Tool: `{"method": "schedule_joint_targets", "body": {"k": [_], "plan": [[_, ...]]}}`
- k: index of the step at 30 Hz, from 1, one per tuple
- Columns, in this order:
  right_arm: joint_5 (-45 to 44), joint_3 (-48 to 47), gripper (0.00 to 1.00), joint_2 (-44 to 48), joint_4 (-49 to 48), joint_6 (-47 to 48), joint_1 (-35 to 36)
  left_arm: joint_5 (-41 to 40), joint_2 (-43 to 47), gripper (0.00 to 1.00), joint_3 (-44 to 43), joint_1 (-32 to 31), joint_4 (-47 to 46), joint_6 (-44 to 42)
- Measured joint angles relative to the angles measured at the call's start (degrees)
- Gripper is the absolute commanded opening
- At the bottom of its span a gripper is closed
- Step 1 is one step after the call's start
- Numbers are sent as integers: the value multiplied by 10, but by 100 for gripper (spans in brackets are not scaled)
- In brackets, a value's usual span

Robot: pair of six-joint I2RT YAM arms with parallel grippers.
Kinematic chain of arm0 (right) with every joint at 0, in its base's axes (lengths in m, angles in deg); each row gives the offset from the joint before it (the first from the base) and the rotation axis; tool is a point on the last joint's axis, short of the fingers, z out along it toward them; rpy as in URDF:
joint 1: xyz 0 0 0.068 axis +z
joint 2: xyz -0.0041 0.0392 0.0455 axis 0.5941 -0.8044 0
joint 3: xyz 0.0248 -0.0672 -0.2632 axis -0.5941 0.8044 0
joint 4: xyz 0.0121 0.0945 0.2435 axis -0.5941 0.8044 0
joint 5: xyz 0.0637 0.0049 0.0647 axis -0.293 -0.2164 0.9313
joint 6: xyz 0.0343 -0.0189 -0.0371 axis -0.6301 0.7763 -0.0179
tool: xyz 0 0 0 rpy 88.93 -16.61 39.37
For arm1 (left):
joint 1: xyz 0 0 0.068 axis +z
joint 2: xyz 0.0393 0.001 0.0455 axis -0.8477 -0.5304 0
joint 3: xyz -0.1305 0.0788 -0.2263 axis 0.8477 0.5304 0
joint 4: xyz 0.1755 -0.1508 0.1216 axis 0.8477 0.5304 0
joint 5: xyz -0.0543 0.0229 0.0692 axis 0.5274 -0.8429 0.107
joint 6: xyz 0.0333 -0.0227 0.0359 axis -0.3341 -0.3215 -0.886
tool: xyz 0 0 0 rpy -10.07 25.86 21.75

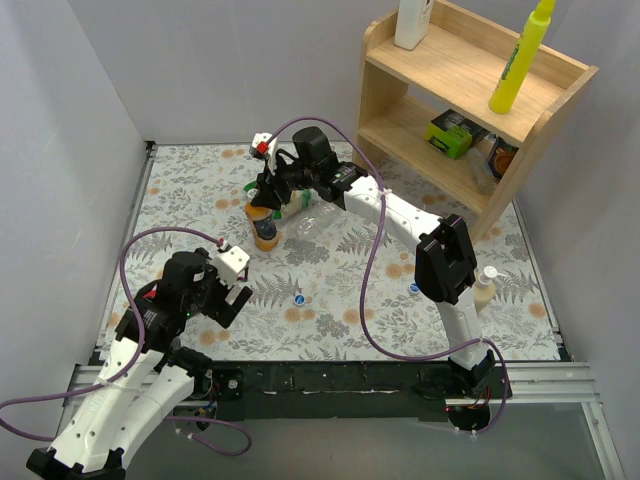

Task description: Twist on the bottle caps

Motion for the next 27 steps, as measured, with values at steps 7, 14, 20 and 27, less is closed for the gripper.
{"method": "schedule_joint_targets", "body": {"k": [7,14,20,27], "plan": [[-4,0,71,0,0,0,0,7,0,98,1,0,0,0],[-13,15,91,20,8,-4,0,12,0,98,1,3,2,1],[-5,151,92,197,15,-37,-27,40,-13,97,-26,4,11,-7],[7,195,93,322,2,-127,-177,200,-258,93,-439,1,18,-3]]}}
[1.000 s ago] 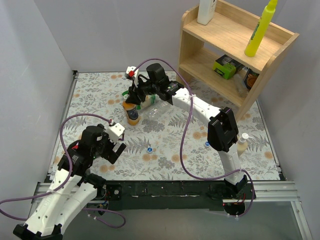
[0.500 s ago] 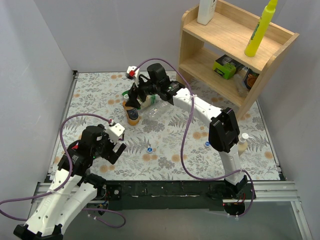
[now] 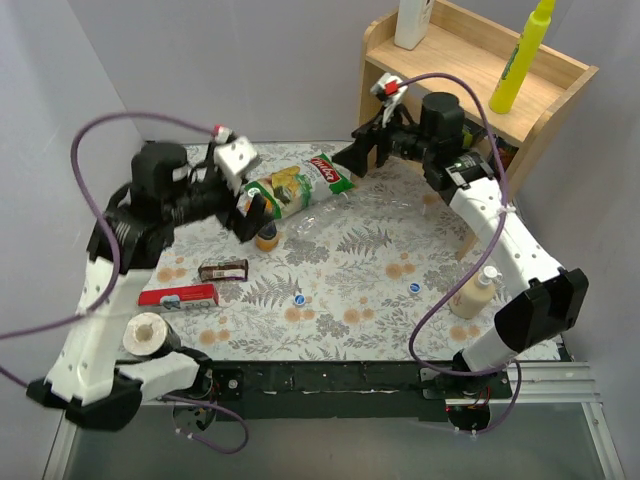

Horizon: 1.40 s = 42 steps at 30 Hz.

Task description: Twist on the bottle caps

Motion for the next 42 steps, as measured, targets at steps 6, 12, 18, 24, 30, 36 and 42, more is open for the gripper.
{"method": "schedule_joint_targets", "body": {"k": [6,12,18,24,30,36,42], "plan": [[-3,37,98,74,4,-5,-65,17,-245,95,-212,-112,-52,19],[-54,127,98,239,-2,13,-90,-62,-450,95,-251,-178,-50,56],[-105,165,98,342,-4,29,-98,-146,-580,97,-301,-176,6,63],[-111,195,98,360,1,26,-120,-231,-625,98,-301,-174,28,67],[-103,209,98,338,15,20,-131,-286,-633,98,-289,-171,22,66],[-95,209,98,336,13,17,-136,-297,-663,98,-279,-154,11,65],[-85,209,98,329,13,17,-139,-296,-735,98,-312,-125,11,63]]}}
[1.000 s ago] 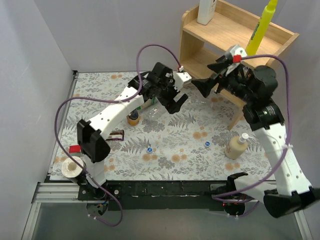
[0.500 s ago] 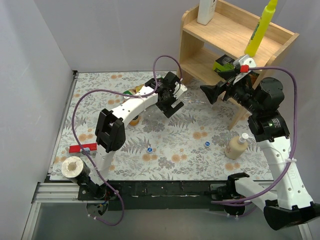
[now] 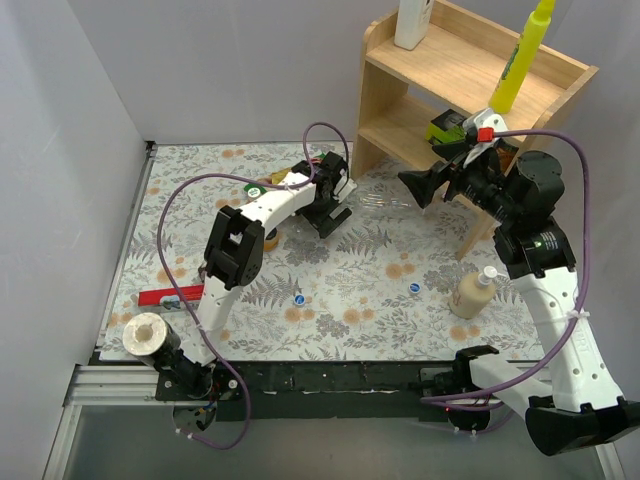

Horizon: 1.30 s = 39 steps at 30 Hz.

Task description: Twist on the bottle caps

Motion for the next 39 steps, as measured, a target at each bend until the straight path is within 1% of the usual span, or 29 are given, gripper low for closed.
{"method": "schedule_joint_targets", "body": {"k": [4,7,8,9,12,17,19,22,25,26,29,30,34,35,36,39], "plan": [[8,0,98,-5,0,0,-1,7,-35,97,-18,15,1,-3],[14,0,98,-8,0,0,-3,19,-44,89,-30,19,4,-5],[15,0,98,-9,0,0,-3,24,-45,85,-31,19,4,-5],[17,0,97,-10,0,-1,-4,31,-45,78,-31,19,5,-5],[22,0,96,-11,0,-2,-4,49,-46,62,-30,19,10,-2],[32,0,95,-10,0,2,-4,84,-45,52,-24,19,17,6],[34,4,95,-6,0,10,-4,96,-40,45,-14,20,18,10],[43,17,95,7,8,34,-4,111,-30,42,-3,22,23,11],[52,22,98,14,38,64,-4,129,-16,40,2,22,40,12],[54,22,98,13,49,71,-4,139,-5,37,3,22,48,13],[56,22,98,3,95,105,-4,168,60,32,16,22,63,15],[59,22,98,-2,107,116,-4,178,103,28,27,22,66,15],[89,23,97,-5,127,152,-6,201,282,8,74,22,63,15],[103,23,95,-6,128,161,-6,206,338,3,98,23,48,16],[120,23,91,-8,133,172,-6,210,397,0,131,24,32,16],[177,5,88,-44,172,213,0,214,581,0,257,30,-31,27]]}}
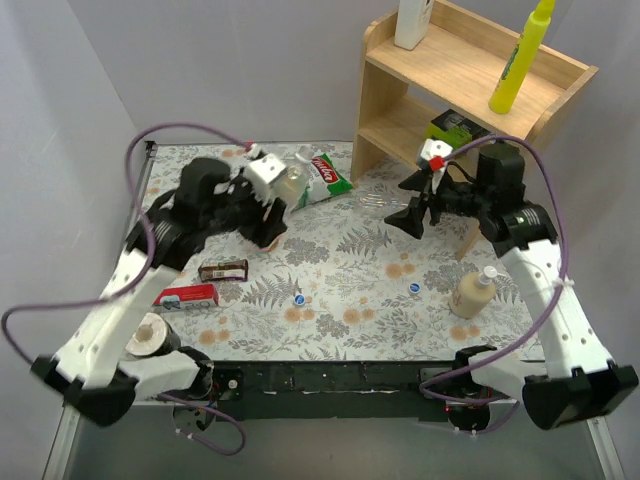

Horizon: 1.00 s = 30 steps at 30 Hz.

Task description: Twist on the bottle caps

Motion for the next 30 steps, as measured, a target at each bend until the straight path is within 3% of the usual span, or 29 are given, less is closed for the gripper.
{"method": "schedule_joint_targets", "body": {"k": [3,6,12,22,30], "plan": [[21,-45,88,-74,52,57,38,-16,173,0,155,6,-92,12],[-6,-72,87,-152,100,140,127,-62,307,0,280,18,-172,18],[-71,-75,82,-260,151,263,321,-141,376,0,406,116,-271,38],[-128,-63,81,-372,124,347,445,-133,478,0,440,297,-273,106],[-165,-81,72,-462,77,345,470,-42,494,0,439,348,-229,129]]}}
